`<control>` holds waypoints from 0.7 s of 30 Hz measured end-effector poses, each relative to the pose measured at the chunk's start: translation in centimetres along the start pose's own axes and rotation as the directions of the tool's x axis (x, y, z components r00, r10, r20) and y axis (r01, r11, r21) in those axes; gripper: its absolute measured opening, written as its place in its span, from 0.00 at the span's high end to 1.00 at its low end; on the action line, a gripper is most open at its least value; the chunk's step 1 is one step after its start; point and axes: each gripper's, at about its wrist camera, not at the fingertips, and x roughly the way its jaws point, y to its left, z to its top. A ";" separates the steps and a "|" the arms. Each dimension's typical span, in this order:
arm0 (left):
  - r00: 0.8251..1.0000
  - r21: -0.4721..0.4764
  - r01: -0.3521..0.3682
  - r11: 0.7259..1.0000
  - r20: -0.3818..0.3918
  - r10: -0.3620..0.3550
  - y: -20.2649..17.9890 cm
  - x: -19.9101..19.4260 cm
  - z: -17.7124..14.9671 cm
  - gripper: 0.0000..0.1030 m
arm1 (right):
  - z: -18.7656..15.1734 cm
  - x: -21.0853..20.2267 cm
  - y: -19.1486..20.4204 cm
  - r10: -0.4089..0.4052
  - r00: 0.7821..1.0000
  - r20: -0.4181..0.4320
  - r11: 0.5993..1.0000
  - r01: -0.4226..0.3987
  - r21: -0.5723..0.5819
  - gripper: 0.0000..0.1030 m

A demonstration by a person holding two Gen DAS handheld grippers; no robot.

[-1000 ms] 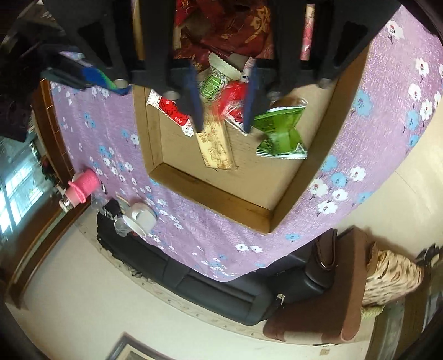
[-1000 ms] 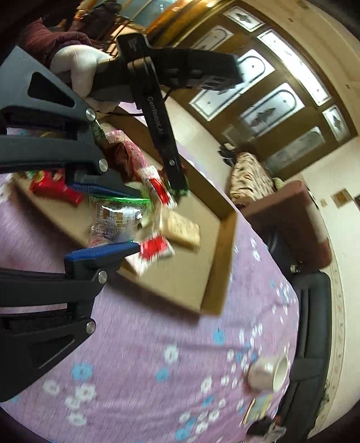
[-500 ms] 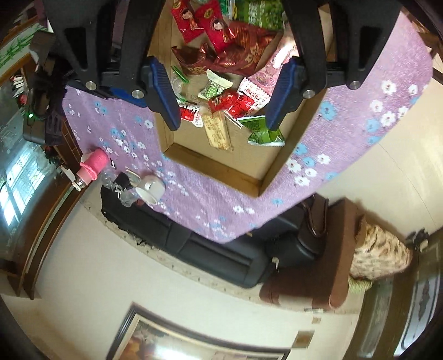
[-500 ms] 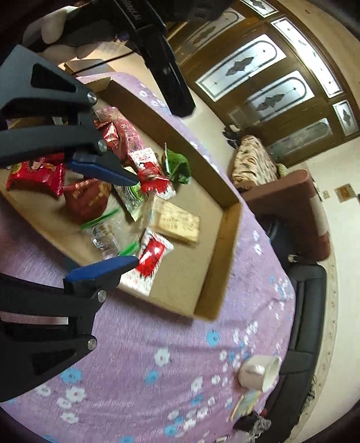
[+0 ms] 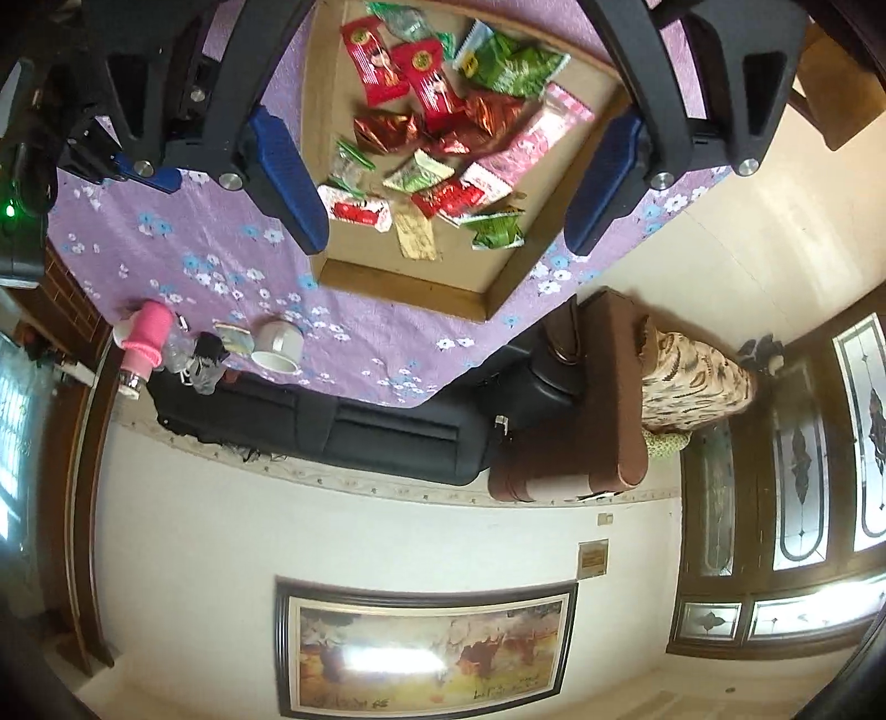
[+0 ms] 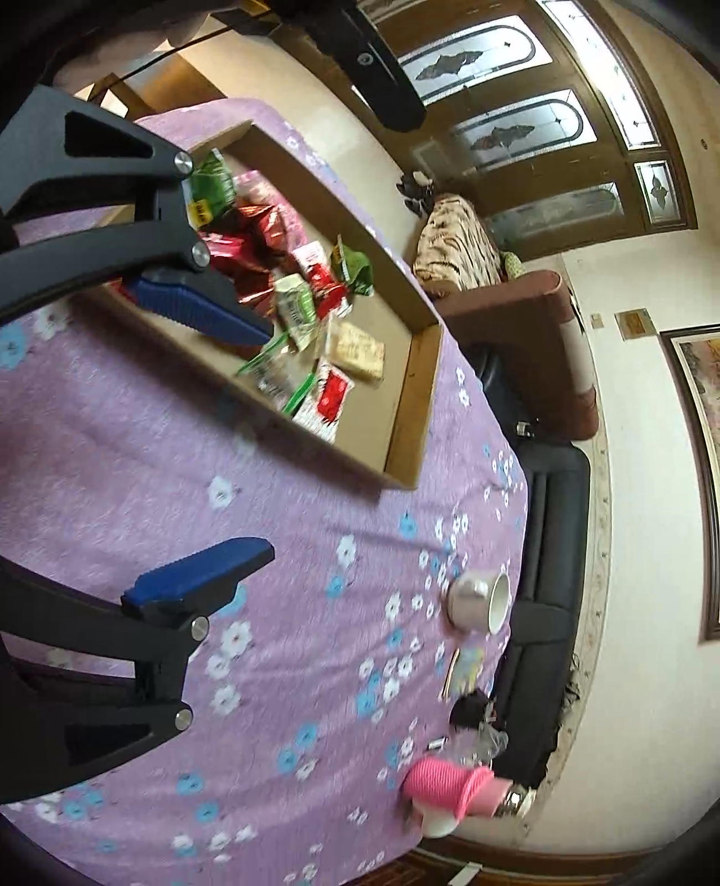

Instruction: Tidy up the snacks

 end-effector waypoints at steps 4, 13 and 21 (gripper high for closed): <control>0.997 -0.015 -0.077 0.997 0.025 0.077 -0.5 -1.2 -0.2 0.16 | -1.2 -1.2 -0.5 -0.043 0.999 0.008 0.999 0.043 -0.003 0.27; 0.953 -0.030 -0.292 0.956 0.081 0.293 -0.7 -3.3 -1.5 0.15 | -2.5 -3.3 -1.0 -0.019 0.999 0.035 0.999 0.018 0.028 0.26; 0.972 -0.002 -0.229 0.973 -0.052 0.228 -0.5 -1.7 -2.5 0.15 | -3.5 -3.4 1.9 -0.031 0.999 0.030 0.997 0.033 -0.064 0.25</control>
